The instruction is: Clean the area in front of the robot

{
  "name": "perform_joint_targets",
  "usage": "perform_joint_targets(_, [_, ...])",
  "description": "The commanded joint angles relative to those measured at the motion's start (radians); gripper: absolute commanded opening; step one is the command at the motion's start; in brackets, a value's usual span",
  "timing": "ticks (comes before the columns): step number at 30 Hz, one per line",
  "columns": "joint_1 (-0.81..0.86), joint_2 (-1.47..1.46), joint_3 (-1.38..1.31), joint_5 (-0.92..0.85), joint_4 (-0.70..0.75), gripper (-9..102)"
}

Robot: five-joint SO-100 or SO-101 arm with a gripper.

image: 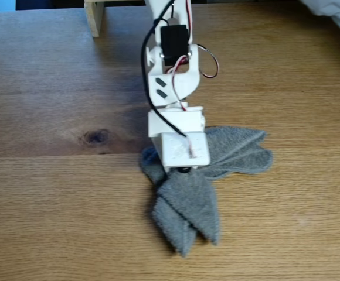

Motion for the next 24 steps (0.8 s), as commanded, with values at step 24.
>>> perform_joint_targets(24, [-0.321, 0.005, -0.002, -0.158, -0.305, 0])
